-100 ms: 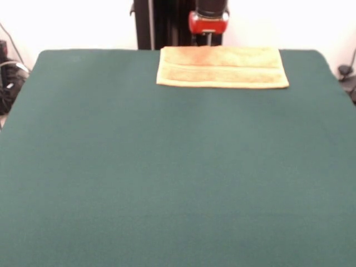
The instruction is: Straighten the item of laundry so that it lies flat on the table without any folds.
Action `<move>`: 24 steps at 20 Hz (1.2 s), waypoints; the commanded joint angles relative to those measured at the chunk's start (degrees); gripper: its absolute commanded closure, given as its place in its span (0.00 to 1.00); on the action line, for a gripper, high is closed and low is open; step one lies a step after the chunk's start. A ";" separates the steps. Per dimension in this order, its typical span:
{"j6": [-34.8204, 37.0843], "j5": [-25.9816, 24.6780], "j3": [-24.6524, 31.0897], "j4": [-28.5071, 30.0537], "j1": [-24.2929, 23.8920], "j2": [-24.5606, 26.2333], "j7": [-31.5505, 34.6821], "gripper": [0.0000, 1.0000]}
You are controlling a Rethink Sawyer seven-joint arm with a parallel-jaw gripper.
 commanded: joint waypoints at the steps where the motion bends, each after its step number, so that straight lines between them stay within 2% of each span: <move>1: 1.59 0.23 1.03 -0.60 1.00 -0.43 7.57 0.00; 16: 6.99 0.12 1.38 1.61 -0.15 -6.47 6.39 0.00; 24: 6.38 0.29 1.74 1.56 0.15 -7.37 6.86 0.00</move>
